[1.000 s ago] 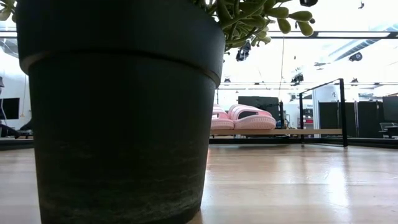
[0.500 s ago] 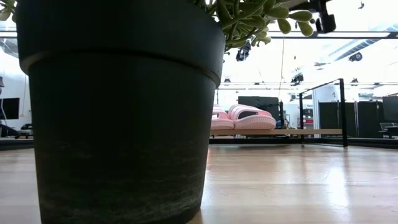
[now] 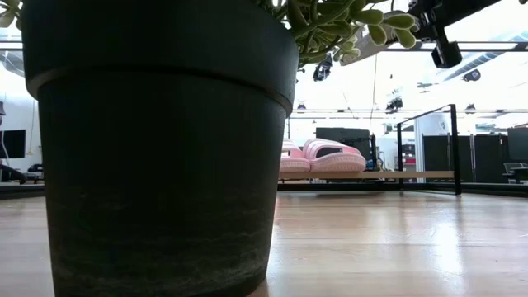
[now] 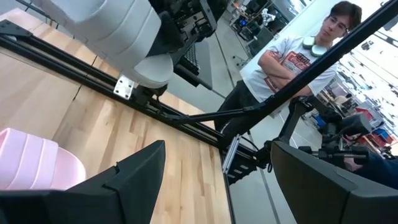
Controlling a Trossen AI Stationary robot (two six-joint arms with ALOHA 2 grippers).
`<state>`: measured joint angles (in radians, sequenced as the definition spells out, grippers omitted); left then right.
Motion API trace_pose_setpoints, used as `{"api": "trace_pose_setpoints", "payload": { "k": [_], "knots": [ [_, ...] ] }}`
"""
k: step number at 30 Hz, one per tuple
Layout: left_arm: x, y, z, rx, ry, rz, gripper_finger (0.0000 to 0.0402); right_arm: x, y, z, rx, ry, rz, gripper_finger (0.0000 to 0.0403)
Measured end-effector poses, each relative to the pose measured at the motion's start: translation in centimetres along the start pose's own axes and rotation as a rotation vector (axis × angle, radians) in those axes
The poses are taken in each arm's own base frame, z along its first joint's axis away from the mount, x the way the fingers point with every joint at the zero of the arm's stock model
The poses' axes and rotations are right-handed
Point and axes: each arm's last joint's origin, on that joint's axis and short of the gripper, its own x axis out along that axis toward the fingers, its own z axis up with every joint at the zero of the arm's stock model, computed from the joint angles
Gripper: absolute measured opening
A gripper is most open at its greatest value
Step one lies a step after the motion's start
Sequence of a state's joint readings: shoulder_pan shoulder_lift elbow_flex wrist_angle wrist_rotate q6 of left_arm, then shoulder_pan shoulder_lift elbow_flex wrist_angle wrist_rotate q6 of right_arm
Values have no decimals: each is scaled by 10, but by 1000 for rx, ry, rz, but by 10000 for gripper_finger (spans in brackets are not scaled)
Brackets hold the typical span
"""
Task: Pick and place slides into the shelf
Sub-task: Put the top gray slipper on the shelf
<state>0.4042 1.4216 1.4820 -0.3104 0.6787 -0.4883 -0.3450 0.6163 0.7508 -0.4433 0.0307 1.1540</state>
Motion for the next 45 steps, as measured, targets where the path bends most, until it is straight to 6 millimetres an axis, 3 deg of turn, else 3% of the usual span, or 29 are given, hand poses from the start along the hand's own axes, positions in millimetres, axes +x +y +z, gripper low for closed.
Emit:
{"api": "trace_pose_setpoints", "payload": {
  "k": [19, 30, 45],
  "knots": [
    [0, -1, 1, 11, -12, -7, 276, -7, -23, -9, 23, 29, -197, 33],
    [0, -1, 1, 9, -12, -8, 276, -8, -50, -20, 82, 33, -222, 33],
    [0, -2, 3, 13, -25, -14, 276, -22, -59, -24, 68, 11, -158, 33]
  ]
}}
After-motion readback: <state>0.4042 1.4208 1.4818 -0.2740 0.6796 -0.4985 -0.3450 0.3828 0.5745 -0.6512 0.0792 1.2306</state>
